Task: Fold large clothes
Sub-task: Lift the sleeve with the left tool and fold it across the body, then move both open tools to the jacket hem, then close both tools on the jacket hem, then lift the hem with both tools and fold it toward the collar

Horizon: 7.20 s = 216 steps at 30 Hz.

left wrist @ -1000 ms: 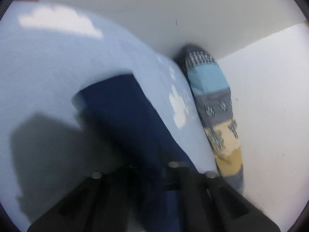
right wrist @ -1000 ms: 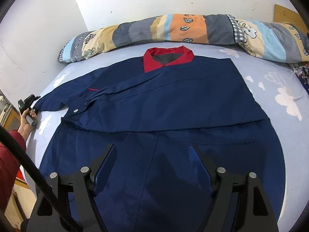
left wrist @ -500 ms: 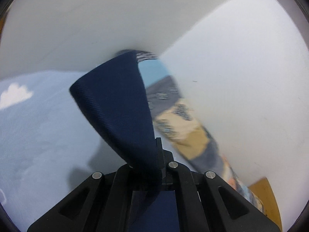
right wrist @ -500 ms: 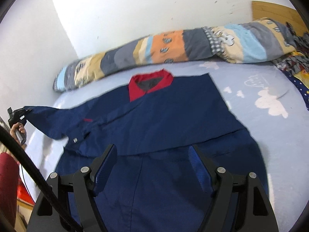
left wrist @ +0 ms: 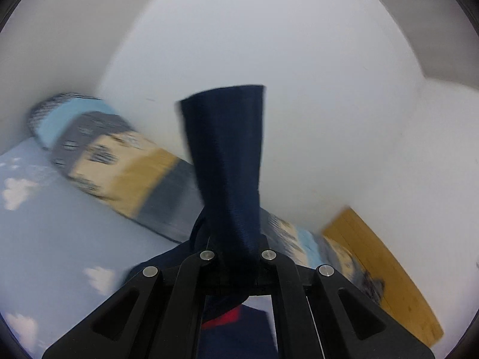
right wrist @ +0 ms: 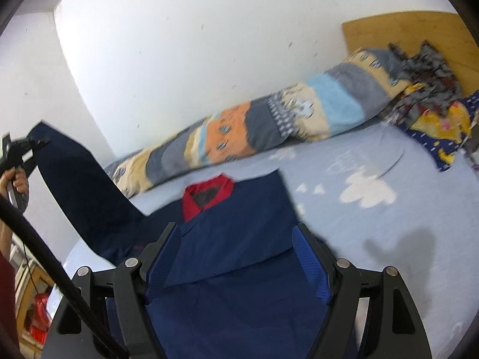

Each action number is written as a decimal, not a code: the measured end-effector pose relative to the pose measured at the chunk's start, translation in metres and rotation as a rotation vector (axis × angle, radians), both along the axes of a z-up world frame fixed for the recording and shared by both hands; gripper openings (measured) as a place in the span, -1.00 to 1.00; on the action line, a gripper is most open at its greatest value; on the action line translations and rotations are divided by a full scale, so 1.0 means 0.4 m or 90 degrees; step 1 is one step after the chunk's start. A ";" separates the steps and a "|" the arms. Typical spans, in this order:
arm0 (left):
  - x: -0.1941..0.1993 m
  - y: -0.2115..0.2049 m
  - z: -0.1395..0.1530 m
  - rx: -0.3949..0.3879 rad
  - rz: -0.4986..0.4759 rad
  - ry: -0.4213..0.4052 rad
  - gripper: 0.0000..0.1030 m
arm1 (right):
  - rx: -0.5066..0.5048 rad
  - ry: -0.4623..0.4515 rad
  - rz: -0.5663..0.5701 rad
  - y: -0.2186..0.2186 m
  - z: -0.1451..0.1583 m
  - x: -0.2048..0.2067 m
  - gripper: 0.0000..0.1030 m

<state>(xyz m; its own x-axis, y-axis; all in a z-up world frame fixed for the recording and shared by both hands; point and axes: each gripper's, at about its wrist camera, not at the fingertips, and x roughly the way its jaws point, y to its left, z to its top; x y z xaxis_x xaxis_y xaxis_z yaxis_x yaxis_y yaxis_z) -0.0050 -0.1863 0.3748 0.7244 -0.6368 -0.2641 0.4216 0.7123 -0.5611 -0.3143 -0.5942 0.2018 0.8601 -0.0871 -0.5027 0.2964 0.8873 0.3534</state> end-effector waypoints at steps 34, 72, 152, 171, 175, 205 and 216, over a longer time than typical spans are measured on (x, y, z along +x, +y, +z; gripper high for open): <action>-0.203 -0.596 -0.749 0.445 -0.119 0.028 0.66 | 0.057 -0.056 -0.052 -0.108 0.054 -0.104 0.58; -0.374 0.173 -0.892 0.512 0.092 0.291 0.66 | -0.052 0.434 0.089 0.000 -0.435 0.145 0.57; -0.673 0.278 -0.942 0.368 -0.041 0.477 0.07 | 0.372 0.302 0.119 0.060 -0.492 -0.328 -0.38; -0.787 0.318 -0.692 0.202 -0.022 0.199 -0.58 | 0.321 -0.013 0.238 0.098 -0.248 -0.399 -0.57; -0.833 0.344 -0.660 0.190 -0.021 0.188 -0.58 | 0.315 -0.047 0.266 0.112 -0.212 -0.440 -0.57; -0.468 0.253 -0.294 0.163 0.030 0.086 -0.56 | 0.284 -0.151 0.255 0.004 0.086 -0.273 -0.57; 0.073 0.018 -0.458 0.222 0.053 0.211 -0.55 | 0.297 -0.054 0.187 -0.170 -0.011 0.232 -0.57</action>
<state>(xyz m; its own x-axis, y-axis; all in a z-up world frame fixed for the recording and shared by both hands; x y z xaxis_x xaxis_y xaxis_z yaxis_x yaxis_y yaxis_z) 0.0243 -0.1790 0.1916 0.6099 -0.4127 -0.6766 0.1946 0.9055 -0.3770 -0.2216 -0.6621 0.1974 0.8536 0.3776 -0.3588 0.0138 0.6721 0.7404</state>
